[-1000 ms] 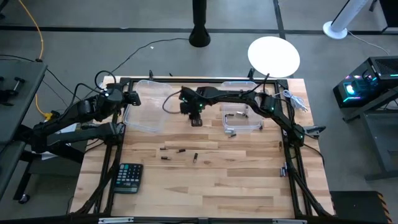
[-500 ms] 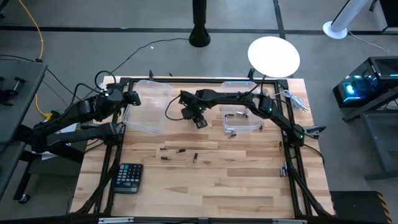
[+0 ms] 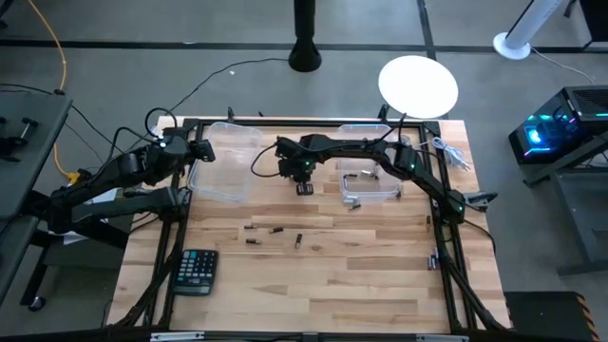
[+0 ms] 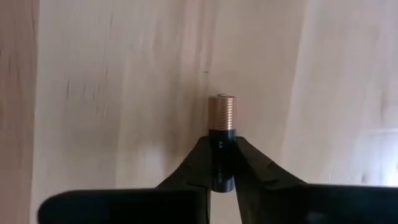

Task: Sort batteries
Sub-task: Put black battery into the left transparent bin

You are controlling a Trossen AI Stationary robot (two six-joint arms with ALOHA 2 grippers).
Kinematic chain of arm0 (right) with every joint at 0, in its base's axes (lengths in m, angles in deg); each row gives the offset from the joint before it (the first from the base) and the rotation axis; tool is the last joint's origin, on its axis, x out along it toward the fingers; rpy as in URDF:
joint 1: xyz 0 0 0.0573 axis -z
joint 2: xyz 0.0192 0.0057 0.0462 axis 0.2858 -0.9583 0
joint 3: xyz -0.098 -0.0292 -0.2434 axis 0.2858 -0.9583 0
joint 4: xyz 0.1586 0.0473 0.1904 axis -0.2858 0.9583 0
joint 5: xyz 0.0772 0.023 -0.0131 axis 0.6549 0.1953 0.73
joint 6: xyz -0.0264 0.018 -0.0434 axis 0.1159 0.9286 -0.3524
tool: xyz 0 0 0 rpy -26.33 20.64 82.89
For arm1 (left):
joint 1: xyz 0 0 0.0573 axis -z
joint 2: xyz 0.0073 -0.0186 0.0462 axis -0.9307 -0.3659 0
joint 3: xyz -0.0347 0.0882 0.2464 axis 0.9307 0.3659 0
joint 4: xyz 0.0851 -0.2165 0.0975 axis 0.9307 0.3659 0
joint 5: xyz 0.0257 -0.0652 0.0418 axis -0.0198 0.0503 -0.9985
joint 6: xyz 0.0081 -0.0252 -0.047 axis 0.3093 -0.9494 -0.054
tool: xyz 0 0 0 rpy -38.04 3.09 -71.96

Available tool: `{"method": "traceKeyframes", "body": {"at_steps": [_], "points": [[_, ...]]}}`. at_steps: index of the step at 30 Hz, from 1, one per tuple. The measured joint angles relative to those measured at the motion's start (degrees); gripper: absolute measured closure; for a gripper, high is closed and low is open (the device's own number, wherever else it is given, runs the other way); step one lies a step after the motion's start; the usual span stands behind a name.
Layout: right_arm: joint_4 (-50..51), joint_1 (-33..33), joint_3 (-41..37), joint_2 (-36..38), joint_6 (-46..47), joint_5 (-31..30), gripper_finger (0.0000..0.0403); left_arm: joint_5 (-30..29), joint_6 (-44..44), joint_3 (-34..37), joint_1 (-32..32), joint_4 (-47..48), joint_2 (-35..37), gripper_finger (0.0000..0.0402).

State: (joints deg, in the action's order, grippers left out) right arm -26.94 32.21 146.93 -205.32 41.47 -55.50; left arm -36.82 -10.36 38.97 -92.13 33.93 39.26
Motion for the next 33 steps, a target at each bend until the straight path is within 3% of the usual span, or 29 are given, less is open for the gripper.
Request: {"method": "traceKeyframes", "body": {"at_steps": [10, 15, 24, 28, 33], "points": [[-11.57, 2.05, 0.02, 14.27, 9.02, 1.49, 0.0384, -10.82, -3.69, 0.02, -3.99, 7.89, -0.18, 0.0402], [-27.68, 1.57, 0.14, 16.78, 18.27, 5.67, 0.0384, -14.53, -3.69, 0.02, -7.19, 10.78, -1.65, 0.0402], [-48.00, -0.27, -0.15, 7.26, 37.88, 6.70, 0.0384, -10.77, -3.46, 0.02, -11.05, 15.60, -9.71, 0.0401], [-50.91, -0.77, 0.11, 4.14, 42.50, 5.38, 0.0380, -9.03, -1.83, 0.02, -11.04, 15.67, -12.92, 0.0402], [-48.76, -1.03, 0.05, 3.52, 45.47, 2.61, 0.0292, -8.78, -1.59, 0.02, -11.04, 15.65, -15.03, 0.0402]]}}
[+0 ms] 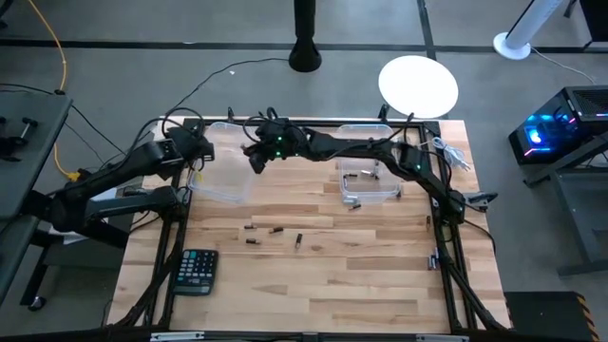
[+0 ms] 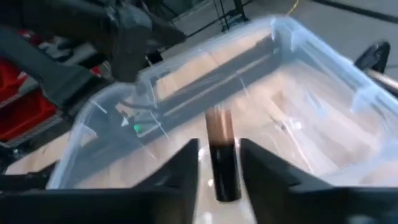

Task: Sort batteries
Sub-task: Put black battery into the left transparent bin

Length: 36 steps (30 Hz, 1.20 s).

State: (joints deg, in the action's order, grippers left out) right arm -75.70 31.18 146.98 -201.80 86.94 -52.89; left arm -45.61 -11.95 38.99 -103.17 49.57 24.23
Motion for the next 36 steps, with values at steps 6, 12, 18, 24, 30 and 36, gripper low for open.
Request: {"method": "traceKeyframes", "body": {"at_steps": [6, 12, 18, 24, 30, 36], "points": [[0.60, 1.22, -0.03, 0.86, -1.57, 4.29, 0.0189, 0.92, -0.06, 0.00, 0.00, -0.31, -1.03, 0.0402], [4.99, 3.88, -0.03, 6.56, -4.99, 4.68, 0.0176, 6.43, -0.51, 0.00, 0.01, -4.40, -2.49, 0.0401], [11.06, 7.37, -0.01, 14.75, -10.74, 4.58, 0.0188, 12.78, 0.39, 0.00, 0.19, -12.88, -3.70, 0.0401], [17.27, 10.18, -0.01, 22.77, -14.96, 4.54, 0.0194, 20.01, -1.15, 0.00, 1.54, -18.10, -5.40, 0.0401], [25.29, 11.39, 0.01, 28.08, -18.34, 4.65, 0.0195, 22.58, -4.47, 0.00, 6.77, -20.33, -7.09, 0.0401], [38.19, 9.48, 0.01, 29.03, -19.83, 15.58, 0.0195, 20.95, -5.53, -0.07, 10.43, -21.56, -5.31, 0.0402]]}}
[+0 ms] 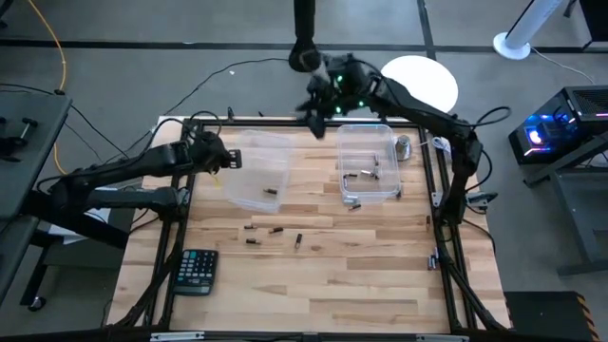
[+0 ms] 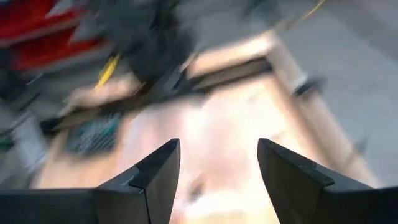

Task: Sort batteries
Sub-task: Put black battery into the left transparent bin

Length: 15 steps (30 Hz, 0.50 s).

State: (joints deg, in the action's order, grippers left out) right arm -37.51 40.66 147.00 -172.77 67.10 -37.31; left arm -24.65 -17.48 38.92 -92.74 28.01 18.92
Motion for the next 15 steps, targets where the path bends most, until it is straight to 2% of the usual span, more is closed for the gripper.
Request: {"method": "traceKeyframes", "body": {"at_steps": [2, 4, 7, 9, 12, 15], "points": [[6.79, -2.63, 0.00, -0.28, -0.71, 2.86, 0.0195, -2.86, 0.92, -1.06, -0.20, 0.21, 1.58, 0.0401], [13.50, -6.42, -0.02, -0.56, -1.05, 2.92, 0.0195, -5.74, 3.54, -2.72, -0.70, 0.22, 3.40, 0.0401], [18.15, -13.73, -1.99, -1.01, -0.15, 0.26, 0.0195, -7.93, 8.70, -5.48, -1.95, 0.11, 5.97, 0.0401], [18.44, -18.97, -4.98, -1.09, 3.58, -2.37, 0.0195, -8.35, 12.47, -7.30, -2.56, -0.19, 7.28, 0.0401], [12.84, -25.90, -12.11, -1.11, 15.75, -10.19, 0.0195, -8.24, 16.86, -9.45, -2.85, -1.12, 9.03, 0.0401], [4.94, -30.24, -21.42, -1.22, 36.06, -15.84, 0.0195, -7.55, 19.45, -11.02, -2.85, -1.17, 10.38, 0.0401]]}}
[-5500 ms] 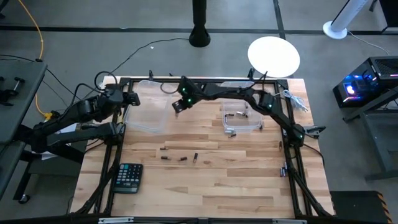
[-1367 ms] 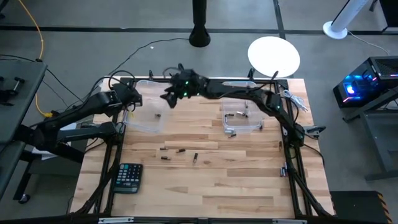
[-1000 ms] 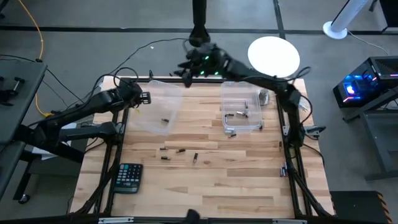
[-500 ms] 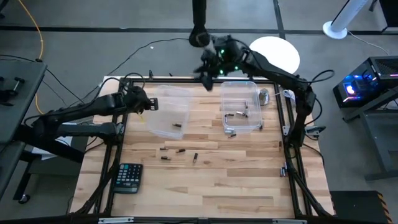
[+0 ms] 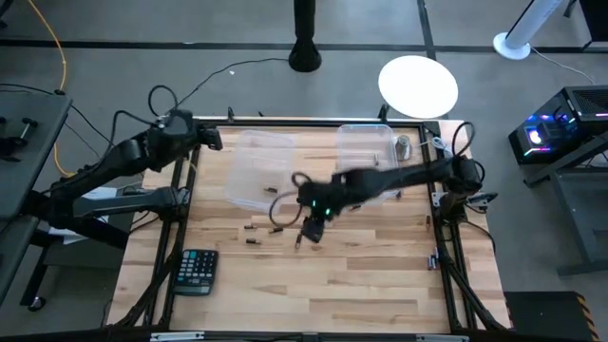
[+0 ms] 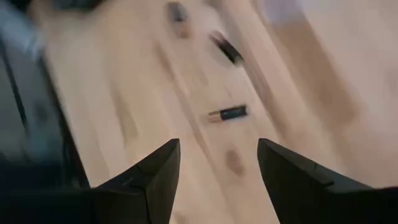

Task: Sort batteries
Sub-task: Put black battery into the left transparent bin

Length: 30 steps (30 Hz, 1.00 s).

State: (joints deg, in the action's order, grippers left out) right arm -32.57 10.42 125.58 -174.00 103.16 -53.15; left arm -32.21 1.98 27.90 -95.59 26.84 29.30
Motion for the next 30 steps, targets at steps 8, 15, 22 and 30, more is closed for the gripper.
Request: {"method": "traceKeyframes", "body": {"at_steps": [8, 15, 22, 30], "points": [[-24.64, -6.44, -18.06, -1.54, 44.18, -11.28, 0.0195, 5.50, 1.62, -0.45, 0.07, 0.04, 1.97, 0.0401], [-23.81, -8.22, -14.88, -8.65, 49.46, -13.29, 0.0195, 8.46, -0.42, -0.45, 0.07, -0.02, 1.98, 0.0401], [-13.02, -8.22, -4.85, -16.38, 47.39, -16.34, 0.0195, 12.19, -4.38, -0.41, 0.09, -5.26, 3.35, 0.0402], [-5.02, -7.91, 5.65, -23.93, 48.79, -16.93, 0.0195, 13.28, -4.50, -0.41, 0.09, -10.34, 4.78, 0.0401]]}}
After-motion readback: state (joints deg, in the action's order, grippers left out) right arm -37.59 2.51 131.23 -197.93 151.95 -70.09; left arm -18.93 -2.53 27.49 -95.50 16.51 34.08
